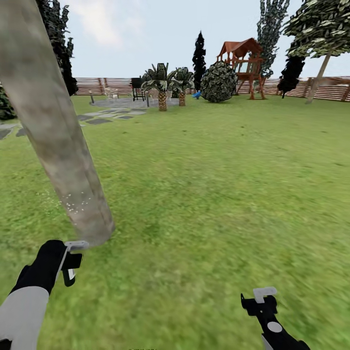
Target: In the garden, pick up the pesticide atomizer on the floor and spray pesticide onto both trees until each tree trunk is fully covered.
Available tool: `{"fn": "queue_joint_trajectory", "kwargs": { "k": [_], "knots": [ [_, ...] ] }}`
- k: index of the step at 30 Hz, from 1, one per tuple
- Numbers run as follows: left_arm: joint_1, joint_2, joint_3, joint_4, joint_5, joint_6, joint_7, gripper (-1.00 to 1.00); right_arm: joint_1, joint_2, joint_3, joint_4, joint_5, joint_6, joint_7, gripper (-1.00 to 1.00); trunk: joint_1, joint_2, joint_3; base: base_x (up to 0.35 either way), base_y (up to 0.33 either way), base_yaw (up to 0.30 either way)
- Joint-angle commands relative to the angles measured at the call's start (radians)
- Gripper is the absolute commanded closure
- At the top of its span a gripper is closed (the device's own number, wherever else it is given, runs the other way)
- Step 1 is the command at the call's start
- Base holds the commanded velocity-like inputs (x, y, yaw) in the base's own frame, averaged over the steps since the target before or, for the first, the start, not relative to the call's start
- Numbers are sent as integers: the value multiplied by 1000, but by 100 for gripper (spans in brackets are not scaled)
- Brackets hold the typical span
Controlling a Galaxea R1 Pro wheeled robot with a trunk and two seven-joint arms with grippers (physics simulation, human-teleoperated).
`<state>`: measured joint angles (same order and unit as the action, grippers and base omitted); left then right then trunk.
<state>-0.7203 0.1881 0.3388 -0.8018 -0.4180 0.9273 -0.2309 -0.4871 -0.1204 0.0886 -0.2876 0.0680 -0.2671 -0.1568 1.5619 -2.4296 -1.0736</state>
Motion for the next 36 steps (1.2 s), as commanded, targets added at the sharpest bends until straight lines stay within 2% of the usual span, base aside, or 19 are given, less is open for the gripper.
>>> {"fn": "queue_joint_trajectory", "kwargs": {
  "k": [1,5,15,22,23,24,25,36],
  "knots": [
    [-1,-2,3,-2,-12,2,-9,100,-1,-1,8,1,7,0,-10,-100,0,0,-1,0,-1,277],
    [-1,-7,6,-9,-12,2,-9,100,0,-1,8,1,7,0,-10,-100,0,0,-1,159,-100,171],
    [-1,-10,6,-8,-10,2,11,100,-1,-2,8,2,7,0,-10,-100,0,0,-1,236,-161,9],
    [-1,0,4,-2,-11,1,10,100,0,-2,8,2,7,0,-10,-100,0,0,-1,240,-170,0],
    [-1,2,12,-1,-12,-4,11,100,0,-2,8,2,7,0,-10,-100,0,0,-1,240,-173,0],
    [0,3,41,4,-14,-28,10,100,0,-1,8,1,7,0,-10,-100,0,0,-1,240,-173,0],
    [5,3,48,14,-14,-35,10,100,0,-1,8,1,7,0,-10,-100,0,0,-1,240,-173,58],
    [12,-7,52,29,-14,-64,11,100,0,-1,8,2,7,0,-10,-100,0,0,-1,216,-201,256]
  ]
}}
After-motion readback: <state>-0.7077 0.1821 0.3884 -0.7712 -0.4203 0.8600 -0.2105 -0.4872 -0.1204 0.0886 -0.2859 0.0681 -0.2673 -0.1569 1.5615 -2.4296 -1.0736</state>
